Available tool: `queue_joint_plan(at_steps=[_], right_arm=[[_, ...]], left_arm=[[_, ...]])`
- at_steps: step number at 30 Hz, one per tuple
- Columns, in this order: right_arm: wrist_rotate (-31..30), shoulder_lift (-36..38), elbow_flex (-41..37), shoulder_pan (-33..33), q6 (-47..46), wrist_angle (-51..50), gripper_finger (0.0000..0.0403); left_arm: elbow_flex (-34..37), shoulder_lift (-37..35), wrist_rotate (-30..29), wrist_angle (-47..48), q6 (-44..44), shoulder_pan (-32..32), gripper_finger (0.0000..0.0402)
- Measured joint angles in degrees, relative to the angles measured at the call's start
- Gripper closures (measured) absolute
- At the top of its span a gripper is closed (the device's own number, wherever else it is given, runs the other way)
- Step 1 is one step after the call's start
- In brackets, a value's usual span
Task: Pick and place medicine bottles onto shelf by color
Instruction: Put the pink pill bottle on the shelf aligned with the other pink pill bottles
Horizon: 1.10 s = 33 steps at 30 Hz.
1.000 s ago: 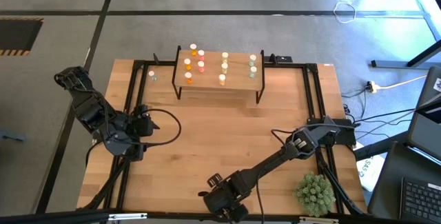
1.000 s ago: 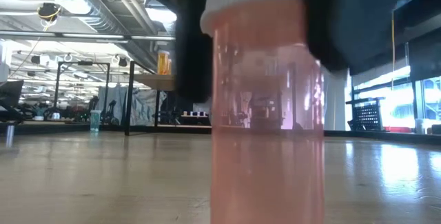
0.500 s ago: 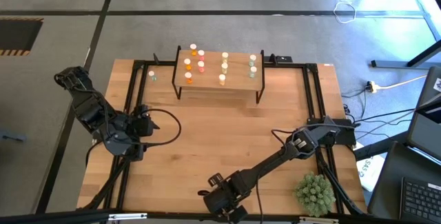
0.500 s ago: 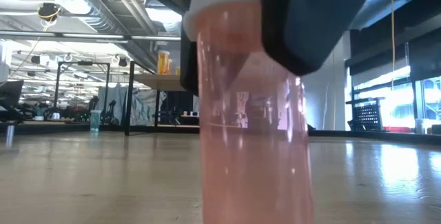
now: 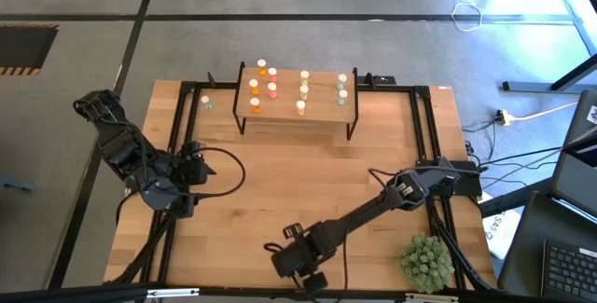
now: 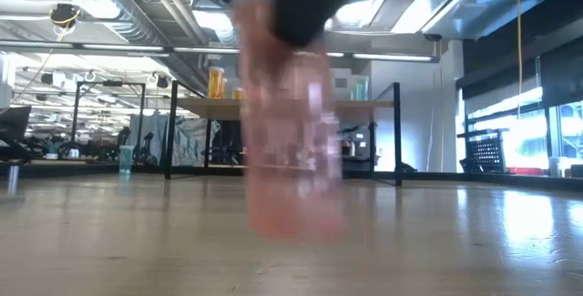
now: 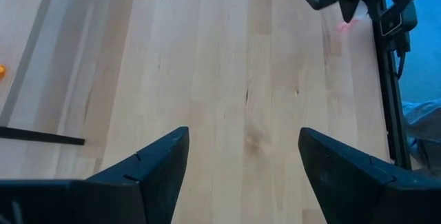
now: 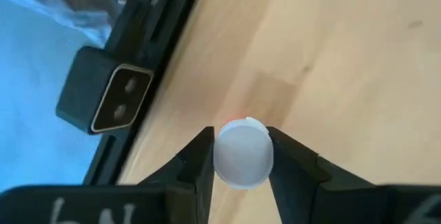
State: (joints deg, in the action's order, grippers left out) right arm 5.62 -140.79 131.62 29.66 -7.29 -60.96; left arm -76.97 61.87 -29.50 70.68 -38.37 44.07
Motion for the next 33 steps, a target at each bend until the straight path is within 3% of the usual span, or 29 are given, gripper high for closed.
queue_joint_plan(at_steps=[3, 14, 22, 33], right_arm=[[0.0, 0.02, 3.31, -1.48, -0.73, -3.79, 0.0287], [0.23, 6.39, 3.31, -9.89, -6.07, -3.8, 0.0284], [-1.61, 10.49, 3.36, -17.97, -7.33, -3.69, 0.0284], [-1.56, 13.16, 3.38, -29.95, -8.91, -2.13, 0.0284]], left_arm=[[0.01, 0.0, 0.0, 0.06, 0.0, -0.01, 0.0133], [0.02, 0.0, -0.07, 0.59, 0.02, -0.02, 0.0133], [0.02, 0.0, -4.56, 0.44, -0.41, -0.35, 0.0133], [0.02, -0.02, -6.36, 0.35, -0.47, -6.6, 0.0133]])
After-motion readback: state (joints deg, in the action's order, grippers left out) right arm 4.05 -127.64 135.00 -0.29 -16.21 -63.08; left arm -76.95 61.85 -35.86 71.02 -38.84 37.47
